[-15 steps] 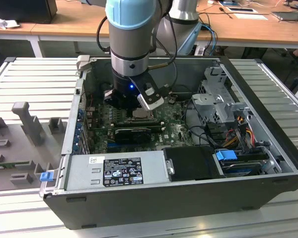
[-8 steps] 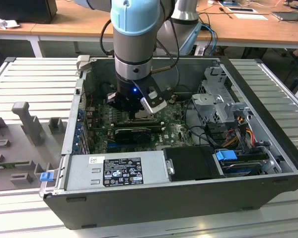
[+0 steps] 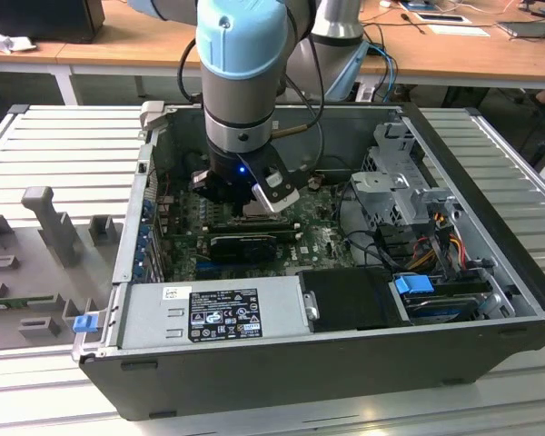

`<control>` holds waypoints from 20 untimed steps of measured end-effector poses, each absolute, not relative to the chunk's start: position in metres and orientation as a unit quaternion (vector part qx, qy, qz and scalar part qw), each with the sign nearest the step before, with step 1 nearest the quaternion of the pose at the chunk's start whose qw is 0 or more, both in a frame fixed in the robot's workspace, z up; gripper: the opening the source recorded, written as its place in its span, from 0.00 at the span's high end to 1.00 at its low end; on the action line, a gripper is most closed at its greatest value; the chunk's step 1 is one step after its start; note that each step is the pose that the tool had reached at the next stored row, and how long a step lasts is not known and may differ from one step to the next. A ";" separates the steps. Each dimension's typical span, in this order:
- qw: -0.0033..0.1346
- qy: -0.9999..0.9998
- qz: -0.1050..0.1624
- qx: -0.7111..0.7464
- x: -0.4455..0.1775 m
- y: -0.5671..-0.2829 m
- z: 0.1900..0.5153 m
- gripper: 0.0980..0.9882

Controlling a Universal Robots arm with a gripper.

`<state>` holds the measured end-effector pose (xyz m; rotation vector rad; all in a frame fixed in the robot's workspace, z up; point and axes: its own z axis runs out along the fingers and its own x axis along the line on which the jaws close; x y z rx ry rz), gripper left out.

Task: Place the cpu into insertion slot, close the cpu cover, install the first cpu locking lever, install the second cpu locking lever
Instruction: 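Install the second cpu locking lever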

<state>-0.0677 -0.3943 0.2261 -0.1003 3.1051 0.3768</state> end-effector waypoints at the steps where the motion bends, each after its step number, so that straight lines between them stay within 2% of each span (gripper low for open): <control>1: 0.006 0.992 0.121 -0.032 -0.068 -0.394 0.226 0.99; 20: 0.007 0.989 0.142 -0.032 -0.076 -0.405 0.213 0.99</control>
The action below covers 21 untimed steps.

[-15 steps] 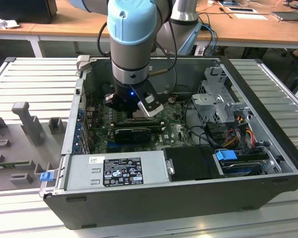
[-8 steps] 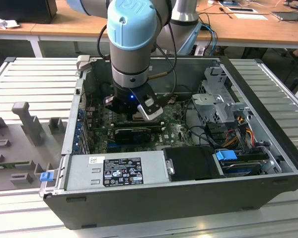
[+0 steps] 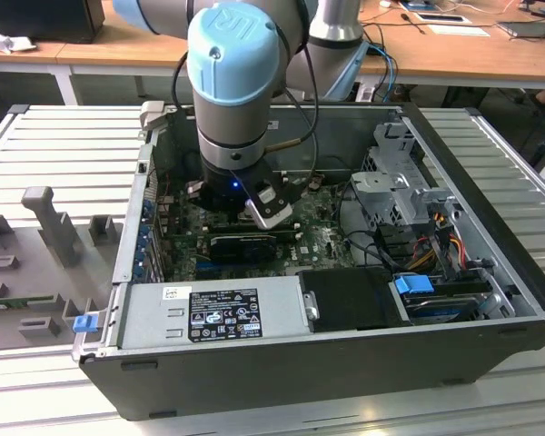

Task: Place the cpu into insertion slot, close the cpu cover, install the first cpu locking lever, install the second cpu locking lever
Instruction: 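Install the second cpu locking lever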

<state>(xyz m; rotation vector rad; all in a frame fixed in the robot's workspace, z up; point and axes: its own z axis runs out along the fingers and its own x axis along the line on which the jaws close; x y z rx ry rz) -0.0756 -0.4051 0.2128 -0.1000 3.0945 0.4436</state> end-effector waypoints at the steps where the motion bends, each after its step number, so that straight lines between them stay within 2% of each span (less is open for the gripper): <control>1: 0.007 0.989 0.142 -0.032 -0.076 -0.405 0.210 0.99; 21: 0.008 0.986 0.166 -0.032 -0.076 -0.405 0.194 0.99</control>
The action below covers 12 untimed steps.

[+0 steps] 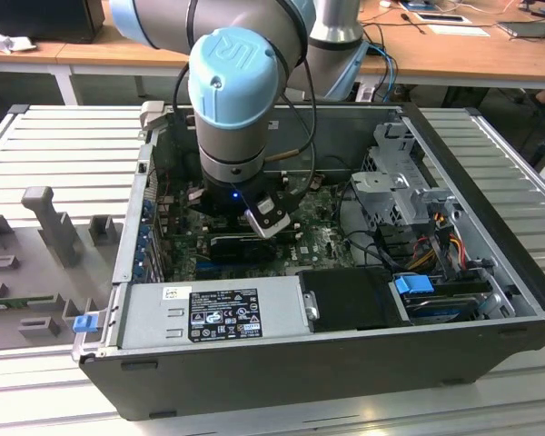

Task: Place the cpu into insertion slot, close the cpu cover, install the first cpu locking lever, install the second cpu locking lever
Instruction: 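Install the second cpu locking lever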

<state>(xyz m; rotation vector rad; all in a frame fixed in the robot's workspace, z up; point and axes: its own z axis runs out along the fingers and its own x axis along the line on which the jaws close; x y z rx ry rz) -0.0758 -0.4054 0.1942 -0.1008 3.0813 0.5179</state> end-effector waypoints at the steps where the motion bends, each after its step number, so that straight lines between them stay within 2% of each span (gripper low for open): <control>1: 0.008 0.985 0.166 -0.032 -0.076 -0.406 0.193 0.99; 5: 0.008 0.985 0.169 -0.032 -0.078 -0.405 0.193 0.99; 12: 0.008 0.985 0.169 -0.032 -0.078 -0.405 0.218 0.99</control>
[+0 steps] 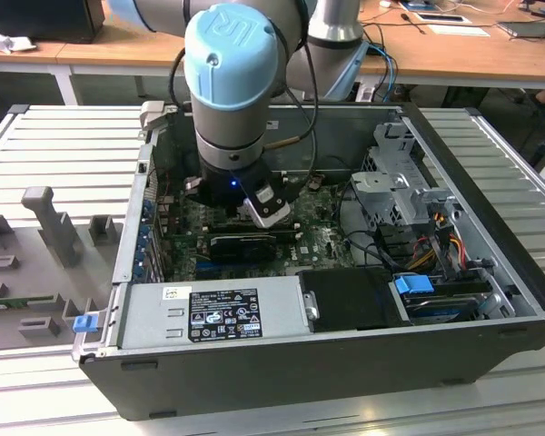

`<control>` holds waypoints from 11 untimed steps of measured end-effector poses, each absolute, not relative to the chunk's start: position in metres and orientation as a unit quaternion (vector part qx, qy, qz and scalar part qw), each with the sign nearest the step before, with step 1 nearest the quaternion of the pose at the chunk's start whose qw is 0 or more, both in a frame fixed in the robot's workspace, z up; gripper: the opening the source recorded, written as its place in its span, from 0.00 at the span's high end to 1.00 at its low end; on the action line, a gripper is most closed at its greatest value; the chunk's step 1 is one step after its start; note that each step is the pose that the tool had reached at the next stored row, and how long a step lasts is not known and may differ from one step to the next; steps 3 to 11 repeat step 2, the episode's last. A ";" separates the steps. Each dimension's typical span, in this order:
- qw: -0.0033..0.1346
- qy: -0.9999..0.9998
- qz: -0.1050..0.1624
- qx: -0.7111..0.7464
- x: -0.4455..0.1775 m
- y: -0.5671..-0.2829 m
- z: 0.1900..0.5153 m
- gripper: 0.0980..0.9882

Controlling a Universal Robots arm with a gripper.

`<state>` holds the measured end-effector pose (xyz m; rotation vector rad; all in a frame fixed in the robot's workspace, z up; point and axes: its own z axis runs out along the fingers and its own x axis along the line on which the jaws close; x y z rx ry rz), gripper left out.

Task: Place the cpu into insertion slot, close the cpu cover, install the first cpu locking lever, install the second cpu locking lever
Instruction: 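Install the second cpu locking lever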

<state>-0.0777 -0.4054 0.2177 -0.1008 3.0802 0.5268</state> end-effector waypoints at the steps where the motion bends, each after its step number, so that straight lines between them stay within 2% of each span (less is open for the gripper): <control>1: 0.008 0.985 0.169 -0.032 -0.078 -0.405 0.219 0.99; 11: 0.007 0.985 0.169 -0.032 -0.078 -0.405 0.222 0.99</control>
